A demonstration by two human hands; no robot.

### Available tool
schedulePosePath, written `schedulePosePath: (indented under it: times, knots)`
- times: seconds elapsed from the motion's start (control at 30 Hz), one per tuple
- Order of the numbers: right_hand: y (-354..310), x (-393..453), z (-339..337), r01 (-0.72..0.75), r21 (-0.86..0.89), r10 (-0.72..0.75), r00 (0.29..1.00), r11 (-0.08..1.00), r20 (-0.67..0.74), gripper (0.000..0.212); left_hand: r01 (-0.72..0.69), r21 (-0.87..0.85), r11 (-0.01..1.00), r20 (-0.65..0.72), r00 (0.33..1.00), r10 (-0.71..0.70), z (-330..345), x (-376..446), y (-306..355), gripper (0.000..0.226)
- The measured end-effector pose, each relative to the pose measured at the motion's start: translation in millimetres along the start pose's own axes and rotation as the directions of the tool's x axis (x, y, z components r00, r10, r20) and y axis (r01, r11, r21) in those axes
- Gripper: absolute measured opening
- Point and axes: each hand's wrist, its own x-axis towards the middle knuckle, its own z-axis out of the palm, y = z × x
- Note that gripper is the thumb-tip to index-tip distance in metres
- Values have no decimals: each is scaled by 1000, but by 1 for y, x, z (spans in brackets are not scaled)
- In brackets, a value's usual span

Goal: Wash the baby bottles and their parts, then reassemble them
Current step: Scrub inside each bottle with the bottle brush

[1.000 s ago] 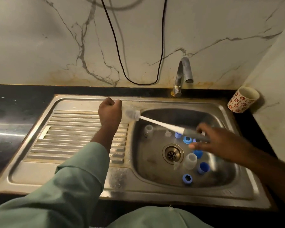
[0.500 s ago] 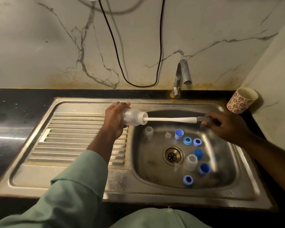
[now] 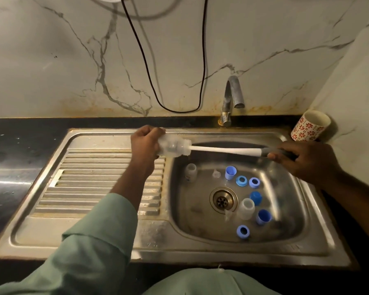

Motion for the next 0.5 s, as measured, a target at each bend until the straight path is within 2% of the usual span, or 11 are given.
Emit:
schedulePosePath:
  times: [0.1,0.17,0.27,0.37,0.43,0.5]
  knots:
    - [-6,1,8,36,-22,-37,999,999,-10,47,-56,80,995,11,998,56,7,-4,-4,22]
    - [-8,0,14,28,5,-28,1000,1000,2,48,-41,38,998,-29,999,42,7,-5,-7,19]
    - [-4,-7,13,-86,44,84,996,995,42,50,-46,-31,998,-77,996,43,-3,0,-8,17]
    - [-14,-10,25,-47,76,42,997,996,72,47,-67,-13,998,-52,996,66,1,-5,-10,15]
    - [-15,-12,28,-135,111,124,987,985,101,45,-70,-56,996,-72,995,66,0,-4,-10,12]
    - [-12,-15,28,-212,104,198,971,972,134,42,-110,-41,993,-33,994,109,-2,-4,-11,10]
